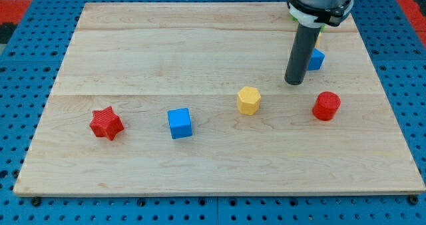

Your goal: Push the hexagon slightly to the right

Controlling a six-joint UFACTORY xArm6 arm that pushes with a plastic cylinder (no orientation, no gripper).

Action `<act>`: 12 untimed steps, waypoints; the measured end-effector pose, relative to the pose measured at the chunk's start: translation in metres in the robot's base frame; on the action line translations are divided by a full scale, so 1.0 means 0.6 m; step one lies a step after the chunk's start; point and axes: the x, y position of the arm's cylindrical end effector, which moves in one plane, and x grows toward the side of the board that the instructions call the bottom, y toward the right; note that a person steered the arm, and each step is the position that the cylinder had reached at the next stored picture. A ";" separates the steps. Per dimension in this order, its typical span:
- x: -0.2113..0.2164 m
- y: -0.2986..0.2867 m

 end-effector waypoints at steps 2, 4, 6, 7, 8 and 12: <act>0.000 -0.137; 0.034 -0.275; 0.107 -0.271; 0.107 -0.270; 0.107 -0.205; 0.075 -0.133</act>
